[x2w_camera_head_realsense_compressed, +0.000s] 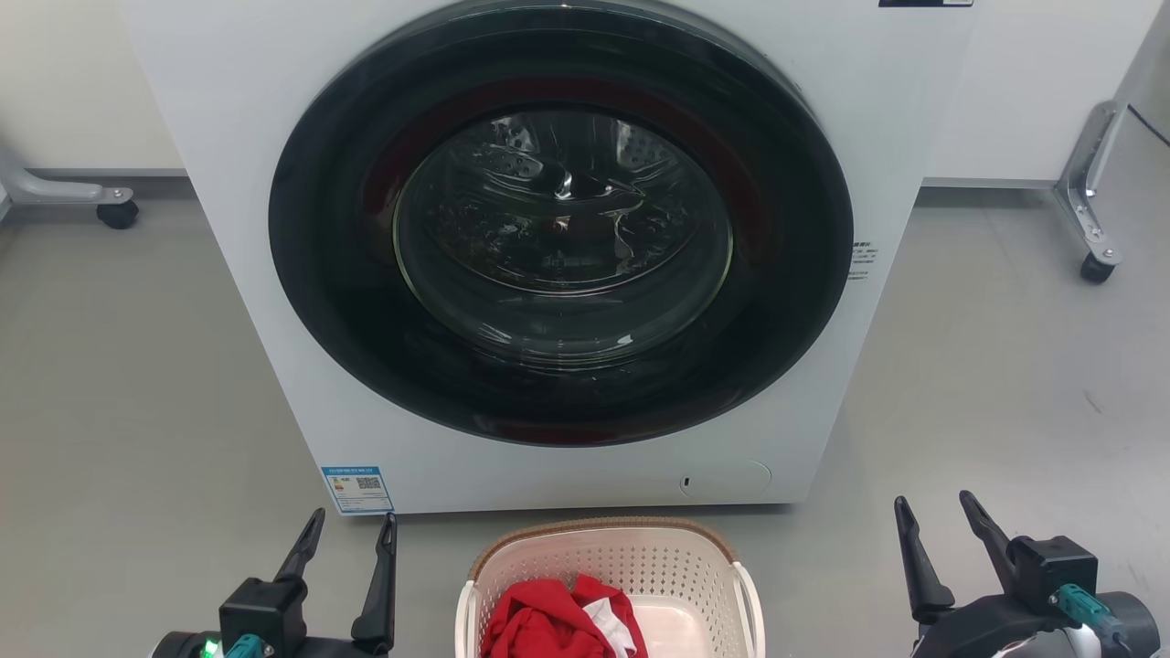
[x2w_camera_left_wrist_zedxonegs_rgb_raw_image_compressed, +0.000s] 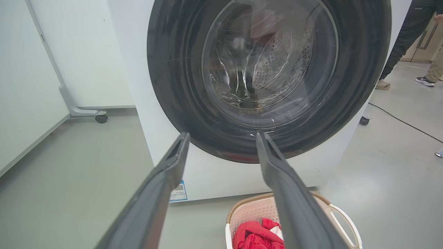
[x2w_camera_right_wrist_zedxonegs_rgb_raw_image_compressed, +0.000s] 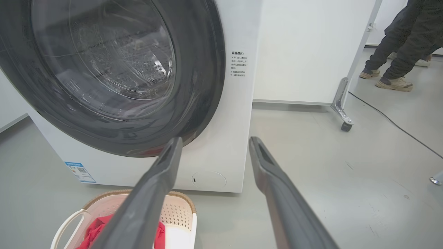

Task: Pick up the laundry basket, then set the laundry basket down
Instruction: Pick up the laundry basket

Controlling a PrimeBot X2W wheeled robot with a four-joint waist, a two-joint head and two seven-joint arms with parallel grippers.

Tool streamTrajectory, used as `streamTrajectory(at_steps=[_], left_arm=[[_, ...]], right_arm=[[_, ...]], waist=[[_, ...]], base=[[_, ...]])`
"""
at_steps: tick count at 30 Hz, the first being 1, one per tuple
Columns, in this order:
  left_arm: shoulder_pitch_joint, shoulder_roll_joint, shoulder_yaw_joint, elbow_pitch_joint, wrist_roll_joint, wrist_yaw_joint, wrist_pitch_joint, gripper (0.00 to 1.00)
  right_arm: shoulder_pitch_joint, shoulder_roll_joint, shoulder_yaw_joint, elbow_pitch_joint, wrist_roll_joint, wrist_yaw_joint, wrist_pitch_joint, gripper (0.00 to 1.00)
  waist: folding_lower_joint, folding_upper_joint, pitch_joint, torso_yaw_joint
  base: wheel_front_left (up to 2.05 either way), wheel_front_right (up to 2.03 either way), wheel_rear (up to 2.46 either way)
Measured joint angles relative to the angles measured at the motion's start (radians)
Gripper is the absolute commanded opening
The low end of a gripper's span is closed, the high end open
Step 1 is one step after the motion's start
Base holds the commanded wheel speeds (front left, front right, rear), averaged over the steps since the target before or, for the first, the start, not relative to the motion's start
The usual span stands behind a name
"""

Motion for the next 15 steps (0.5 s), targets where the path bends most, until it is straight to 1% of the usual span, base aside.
streamTrajectory(at_steps=[15], left_arm=[[0.000,-0.004,0.000,0.008,-0.019,0.000,0.000,1.00]], right_arm=[[0.000,0.007,-0.009,0.004,0.000,0.002,0.000,1.00]], waist=[[0.0000,0.0000,0.003,0.001]], base=[[0.00,0.00,0.00]])
